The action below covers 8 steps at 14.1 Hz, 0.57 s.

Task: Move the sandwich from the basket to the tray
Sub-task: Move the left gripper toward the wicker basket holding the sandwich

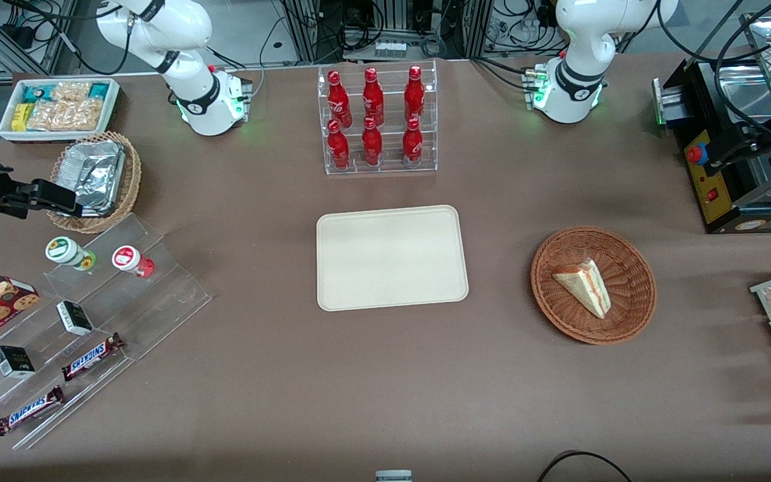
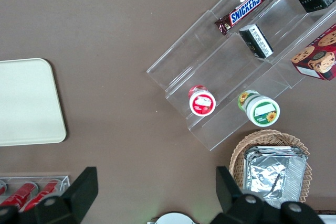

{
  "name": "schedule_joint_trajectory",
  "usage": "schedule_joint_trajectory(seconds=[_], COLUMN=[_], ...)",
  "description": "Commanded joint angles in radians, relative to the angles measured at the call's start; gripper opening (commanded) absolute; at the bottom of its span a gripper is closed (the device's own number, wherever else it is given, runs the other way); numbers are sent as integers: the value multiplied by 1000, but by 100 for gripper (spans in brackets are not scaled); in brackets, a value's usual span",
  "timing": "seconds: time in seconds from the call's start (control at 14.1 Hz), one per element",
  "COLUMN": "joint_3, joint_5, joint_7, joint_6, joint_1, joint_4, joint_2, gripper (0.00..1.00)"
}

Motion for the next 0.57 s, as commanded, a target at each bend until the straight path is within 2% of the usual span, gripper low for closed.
schedule_joint_trajectory(seconds=[0.0, 0.5], joint_3=[10, 8], joint_5=[-12, -18], joint_7=[15, -44], joint_6=[13, 163], joint_1=[-16, -20], joint_4=[-8, -25], joint_2=[-10, 162], gripper=[100, 100])
